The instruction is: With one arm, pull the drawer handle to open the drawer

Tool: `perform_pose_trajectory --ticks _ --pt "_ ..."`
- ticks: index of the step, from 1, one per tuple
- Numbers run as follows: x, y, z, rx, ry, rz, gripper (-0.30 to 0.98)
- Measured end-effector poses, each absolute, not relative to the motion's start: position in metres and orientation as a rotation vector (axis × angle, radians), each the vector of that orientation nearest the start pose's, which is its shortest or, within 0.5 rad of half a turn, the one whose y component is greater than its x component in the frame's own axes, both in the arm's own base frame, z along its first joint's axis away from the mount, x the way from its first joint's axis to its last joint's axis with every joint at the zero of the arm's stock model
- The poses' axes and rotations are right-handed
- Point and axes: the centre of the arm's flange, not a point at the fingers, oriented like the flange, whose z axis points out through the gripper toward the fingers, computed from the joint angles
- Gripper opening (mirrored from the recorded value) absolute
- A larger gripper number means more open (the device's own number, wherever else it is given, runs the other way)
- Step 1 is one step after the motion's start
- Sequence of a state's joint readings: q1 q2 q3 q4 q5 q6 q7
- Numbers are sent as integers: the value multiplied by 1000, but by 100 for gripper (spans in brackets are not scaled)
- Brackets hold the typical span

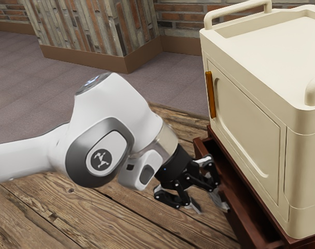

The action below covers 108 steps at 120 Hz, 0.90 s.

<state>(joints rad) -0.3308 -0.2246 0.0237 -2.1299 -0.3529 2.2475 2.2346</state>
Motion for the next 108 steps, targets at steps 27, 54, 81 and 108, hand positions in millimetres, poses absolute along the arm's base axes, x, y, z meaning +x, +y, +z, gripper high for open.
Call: perform_pose_trajectory --ticks 27,54,81,108 --pt "481 -156 542 -1136 2749 -678 23" --pt "467 -151 545 -1133 2747 -682 22" --pt "455 -145 545 -1138 2742 -684 23" --pt "437 -135 546 -1148 2730 -690 26"
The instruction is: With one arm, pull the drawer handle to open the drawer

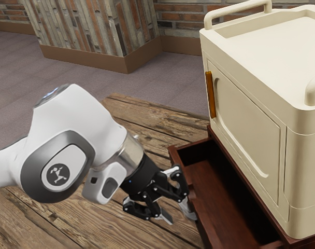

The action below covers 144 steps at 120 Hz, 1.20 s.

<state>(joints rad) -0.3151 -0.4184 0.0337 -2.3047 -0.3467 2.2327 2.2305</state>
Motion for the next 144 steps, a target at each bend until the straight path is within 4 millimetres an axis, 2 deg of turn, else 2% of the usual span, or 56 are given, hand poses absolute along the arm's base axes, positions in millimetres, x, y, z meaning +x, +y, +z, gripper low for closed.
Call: perform_pose_trajectory --ticks 23,37,67,81,98,110,128,135,144 --pt "425 -129 547 -1153 2720 -690 20" --pt "420 -125 546 -1159 2716 -691 23" --pt "409 -120 550 -1161 2700 -696 10" --pt "401 -123 558 -1136 2692 -703 15" --pt "392 -119 582 -1111 2647 -742 24" --pt "385 -111 614 -1093 2587 -794 31" --pt "380 -101 671 -1067 2503 -860 50" --pt "379 -98 680 -1076 2492 -867 54" --pt "382 -94 682 -1109 2484 -863 58"
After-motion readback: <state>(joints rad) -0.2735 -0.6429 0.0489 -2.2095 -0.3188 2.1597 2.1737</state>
